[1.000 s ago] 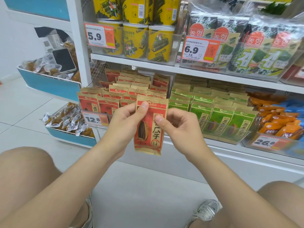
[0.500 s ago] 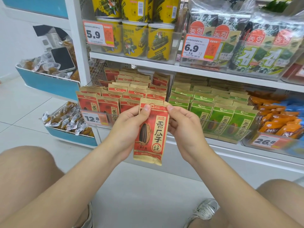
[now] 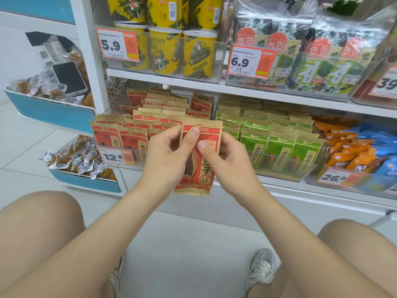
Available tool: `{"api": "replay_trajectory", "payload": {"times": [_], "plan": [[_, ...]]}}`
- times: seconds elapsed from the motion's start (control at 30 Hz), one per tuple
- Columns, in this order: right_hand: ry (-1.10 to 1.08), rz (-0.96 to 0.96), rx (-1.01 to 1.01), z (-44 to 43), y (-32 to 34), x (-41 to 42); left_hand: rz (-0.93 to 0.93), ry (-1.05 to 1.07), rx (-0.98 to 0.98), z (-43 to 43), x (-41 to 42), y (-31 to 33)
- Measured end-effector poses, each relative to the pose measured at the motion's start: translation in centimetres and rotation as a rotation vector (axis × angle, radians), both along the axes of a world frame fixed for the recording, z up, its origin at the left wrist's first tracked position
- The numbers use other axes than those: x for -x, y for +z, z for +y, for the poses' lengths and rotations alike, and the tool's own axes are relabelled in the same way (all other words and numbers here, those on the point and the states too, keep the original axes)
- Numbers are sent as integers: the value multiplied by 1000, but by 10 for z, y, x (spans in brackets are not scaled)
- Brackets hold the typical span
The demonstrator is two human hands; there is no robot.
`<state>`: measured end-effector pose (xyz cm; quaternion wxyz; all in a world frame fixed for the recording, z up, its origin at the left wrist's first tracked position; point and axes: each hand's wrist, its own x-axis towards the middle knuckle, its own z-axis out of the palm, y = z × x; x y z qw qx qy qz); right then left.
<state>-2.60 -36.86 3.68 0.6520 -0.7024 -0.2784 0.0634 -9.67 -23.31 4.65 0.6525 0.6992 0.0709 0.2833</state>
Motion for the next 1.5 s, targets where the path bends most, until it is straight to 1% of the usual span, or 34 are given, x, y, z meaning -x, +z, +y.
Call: {"api": "replay_trajectory", "payload": {"times": [0.03, 0.07, 0.13, 0.17, 0.2, 0.27, 0.37, 0.47, 0.57, 0.67, 0.77, 0.83, 0.9, 1.0, 1.03, 1.1, 1.17, 1.23, 1.3, 1.4, 1.5], "plan": [[-54, -55, -19, 4, 2, -1, -25, 20, -75, 2, -3, -1], [-125, -149, -21, 7, 4, -3, -35, 26, -145, 4, -6, -3], [-287, -333, 1, 12, 5, -9, 0, -3, -289, 8, -10, -10], [-363, -375, 2, 15, 3, -13, 39, -15, -363, 10, -10, -15], [-426, -378, -15, 17, 0, -17, 75, -26, -423, 10, -10, -19], [-501, -323, -51, 25, -7, -23, 105, -39, -491, 11, -11, -26], [-499, -227, -55, 36, -20, -30, 62, 96, -610, 15, -23, -29], [-467, -273, 33, 38, -32, -41, -4, 215, -607, 15, -47, -22], [-539, -332, 106, 39, -39, -65, 3, 210, -671, 11, -76, -18], [-627, -339, 81, 37, -40, -84, 37, 152, -692, 10, -101, -12], [-618, -287, 50, 32, -36, -91, 105, 36, -680, 9, -113, 2], [-564, -247, 82, 24, -26, -89, 216, -102, -613, 14, -118, 22], [-513, -203, 154, 9, -5, -86, 335, -274, -549, 20, -124, 49], [-505, -41, 245, -20, 47, -85, 496, -509, -639, 15, -139, 107], [-519, 30, 257, -31, 71, -84, 558, -591, -636, 6, -144, 132], [-573, 178, 200, -55, 122, -84, 664, -745, -580, -19, -154, 182], [-697, 250, 152, -81, 178, -81, 730, -893, -551, -50, -163, 234], [-823, 258, 158, -109, 233, -76, 769, -1021, -524, -81, -170, 280], [-923, 275, 146, -140, 281, -66, 796, -1103, -490, -116, -173, 326], [-1074, 362, 165, -196, 342, -51, 774, -1172, -385, -177, -174, 383], [-1189, 430, 171, -256, 390, -33, 741, -1230, -395, -238, -175, 425]]}}
